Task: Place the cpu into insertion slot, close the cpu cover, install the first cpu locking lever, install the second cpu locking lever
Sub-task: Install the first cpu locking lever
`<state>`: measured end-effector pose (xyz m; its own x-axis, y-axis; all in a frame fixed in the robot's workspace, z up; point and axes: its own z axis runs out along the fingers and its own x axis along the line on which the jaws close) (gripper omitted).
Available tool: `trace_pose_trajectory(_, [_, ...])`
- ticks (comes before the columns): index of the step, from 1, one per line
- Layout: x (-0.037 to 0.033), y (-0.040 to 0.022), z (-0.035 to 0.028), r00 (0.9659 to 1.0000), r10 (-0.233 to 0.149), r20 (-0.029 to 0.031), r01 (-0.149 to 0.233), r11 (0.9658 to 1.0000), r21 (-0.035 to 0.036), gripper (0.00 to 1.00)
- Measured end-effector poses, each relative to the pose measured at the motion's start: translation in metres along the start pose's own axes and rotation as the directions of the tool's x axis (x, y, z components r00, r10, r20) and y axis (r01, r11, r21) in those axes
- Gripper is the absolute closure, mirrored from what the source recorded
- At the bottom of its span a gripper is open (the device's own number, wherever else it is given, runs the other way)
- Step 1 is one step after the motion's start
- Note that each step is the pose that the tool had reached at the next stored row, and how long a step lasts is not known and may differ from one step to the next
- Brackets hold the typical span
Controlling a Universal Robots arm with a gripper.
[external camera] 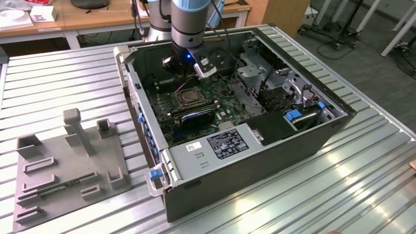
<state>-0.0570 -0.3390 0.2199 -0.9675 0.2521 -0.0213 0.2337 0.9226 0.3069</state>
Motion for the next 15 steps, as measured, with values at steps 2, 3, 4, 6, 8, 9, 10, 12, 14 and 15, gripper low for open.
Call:
trace_pose_trajectory(2, [-0.0008, 0.0001, 0.0003, 1.0, 0.003, 0.0014, -0.003, 1.0, 0.0017, 0.9])
trace_pose_trajectory(3, [-0.0012, 0.0002, 0.0004, 1.0, 0.004, 0.002, -0.004, 1.0, 0.0029, 0.9])
trace_pose_trajectory(4, [-0.0016, 0.0002, 0.0006, 1.0, 0.005, 0.0027, -0.005, 1.0, 0.0039, 0.9])
trace_pose_trajectory(6, [-0.0023, 0.0004, 0.0008, 1.0, 0.007, 0.004, -0.007, 1.0, 0.0062, 0.9])
trace_pose_trajectory(8, [-0.0029, 0.0004, 0.0011, 0.9999, 0.009, 0.0053, -0.009, 0.9999, 0.0085, 0.9])
trace_pose_trajectory(9, [-0.0031, 0.0004, 0.0012, 0.9999, 0.01, 0.0058, -0.01, 0.9999, 0.0093, 0.9])
trace_pose_trajectory(10, [-0.0031, 0.0005, 0.0013, 0.9999, 0.011, 0.0059, -0.011, 0.9999, 0.0096, 0.9])
trace_pose_trajectory(12, [-0.0029, 0.0013, 0.0019, 0.9999, 0.011, 0.0061, -0.011, 0.9999, 0.0097, 0.9])
trace_pose_trajectory(14, [-0.0027, 0.0023, 0.0024, 0.9999, 0.011, 0.0062, -0.011, 0.9999, 0.0096, 0.9])
trace_pose_trajectory(15, [-0.0026, 0.0025, 0.0026, 0.9999, 0.011, 0.0062, -0.011, 0.9999, 0.0095, 0.9])
